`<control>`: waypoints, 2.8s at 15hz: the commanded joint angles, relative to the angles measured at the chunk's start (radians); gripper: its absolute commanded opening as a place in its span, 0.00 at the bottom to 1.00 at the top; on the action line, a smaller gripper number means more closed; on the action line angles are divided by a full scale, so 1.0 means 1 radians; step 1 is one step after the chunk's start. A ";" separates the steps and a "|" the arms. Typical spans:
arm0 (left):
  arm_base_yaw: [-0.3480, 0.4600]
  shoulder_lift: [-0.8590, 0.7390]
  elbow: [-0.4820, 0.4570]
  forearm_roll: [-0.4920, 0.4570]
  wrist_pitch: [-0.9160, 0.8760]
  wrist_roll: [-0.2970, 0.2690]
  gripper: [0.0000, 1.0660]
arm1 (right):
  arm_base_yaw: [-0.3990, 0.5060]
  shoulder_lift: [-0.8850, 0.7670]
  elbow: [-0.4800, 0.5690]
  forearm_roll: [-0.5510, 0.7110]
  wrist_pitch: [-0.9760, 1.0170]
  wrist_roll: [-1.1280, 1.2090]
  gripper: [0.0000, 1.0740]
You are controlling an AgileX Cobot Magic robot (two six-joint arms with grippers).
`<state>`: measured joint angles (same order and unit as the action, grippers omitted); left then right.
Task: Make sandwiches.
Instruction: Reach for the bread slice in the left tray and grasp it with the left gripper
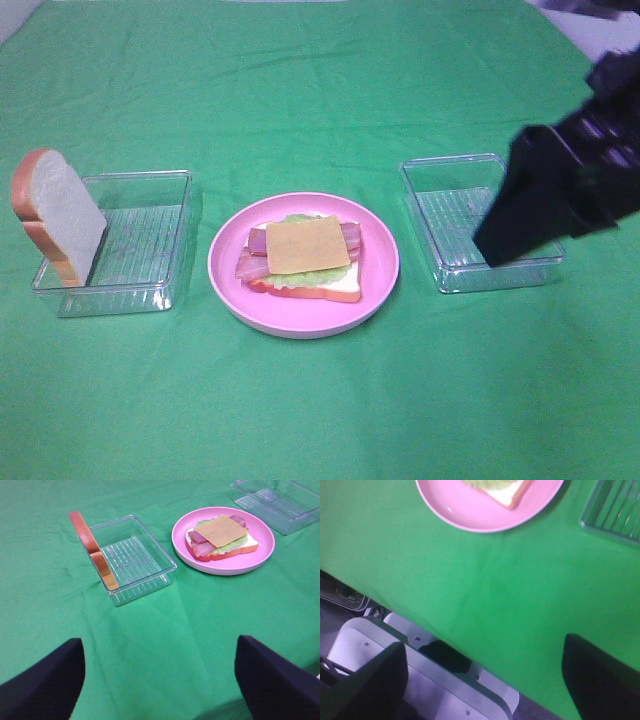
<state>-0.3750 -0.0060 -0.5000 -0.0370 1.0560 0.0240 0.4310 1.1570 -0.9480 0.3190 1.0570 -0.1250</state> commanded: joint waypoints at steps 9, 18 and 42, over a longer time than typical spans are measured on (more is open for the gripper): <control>-0.006 -0.020 0.002 -0.004 -0.012 0.002 0.73 | -0.001 -0.823 0.413 -0.147 0.078 0.023 0.73; -0.005 0.149 0.000 -0.004 -0.015 0.000 0.73 | -0.001 -1.146 0.438 -0.226 0.017 0.003 0.72; 0.147 1.783 -1.072 0.169 0.168 -0.282 0.73 | -0.001 -1.151 0.446 -0.227 0.005 0.003 0.69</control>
<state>-0.2290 1.7740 -1.5670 0.1420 1.2120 -0.2510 0.4310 0.0170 -0.5060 0.0960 1.0720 -0.1070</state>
